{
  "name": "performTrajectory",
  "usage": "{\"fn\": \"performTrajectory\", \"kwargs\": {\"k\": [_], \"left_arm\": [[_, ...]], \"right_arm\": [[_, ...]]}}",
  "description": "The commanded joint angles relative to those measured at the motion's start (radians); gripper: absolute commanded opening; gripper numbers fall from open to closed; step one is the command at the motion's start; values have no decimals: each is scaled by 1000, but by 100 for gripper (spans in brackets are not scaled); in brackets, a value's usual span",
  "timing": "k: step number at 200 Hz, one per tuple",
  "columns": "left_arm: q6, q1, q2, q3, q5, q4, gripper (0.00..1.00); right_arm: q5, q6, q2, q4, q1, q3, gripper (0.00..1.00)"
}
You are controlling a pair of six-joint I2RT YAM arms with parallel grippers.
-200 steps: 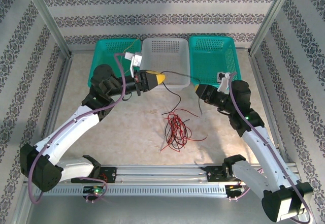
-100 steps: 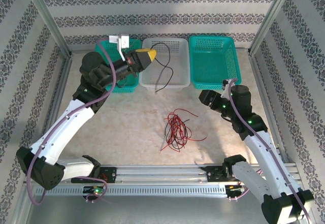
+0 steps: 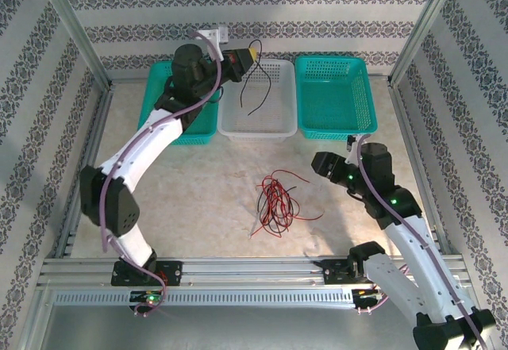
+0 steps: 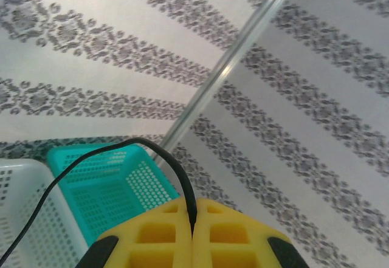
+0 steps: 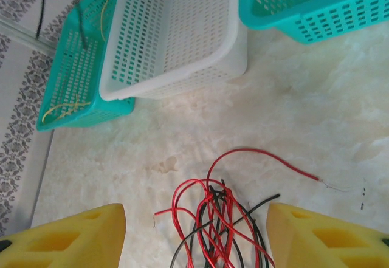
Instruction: Untangle the cables
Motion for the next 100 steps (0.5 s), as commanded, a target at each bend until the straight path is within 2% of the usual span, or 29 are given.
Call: {"fn": "performTrajectory", "kwargs": {"k": [1,12,23,35,60,83,100], "left_arm": [[0,27,85,87,-50,-28,17],[6,34,127,108,-67,-44,44],[13,35,150,111,-92,-56,56],[12,35,160,96,-118,-59,65],[11,35,143,48,-138,-58,77],[16,35,89,-20,-120,-33,79],[58,35,88,9,-112,-134,83]], "right_arm": [[45,11,-6,-21,32,-15,63],[59,11,-4,-25,51,-11,63],[75,9,-2,-34,67,-5,62],[91,6,2,-44,84,3,63],[122,-1,20,-56,124,19,62],[148,-4,56,-56,159,24,62],[156,-6,90,-49,180,29,62]]}}
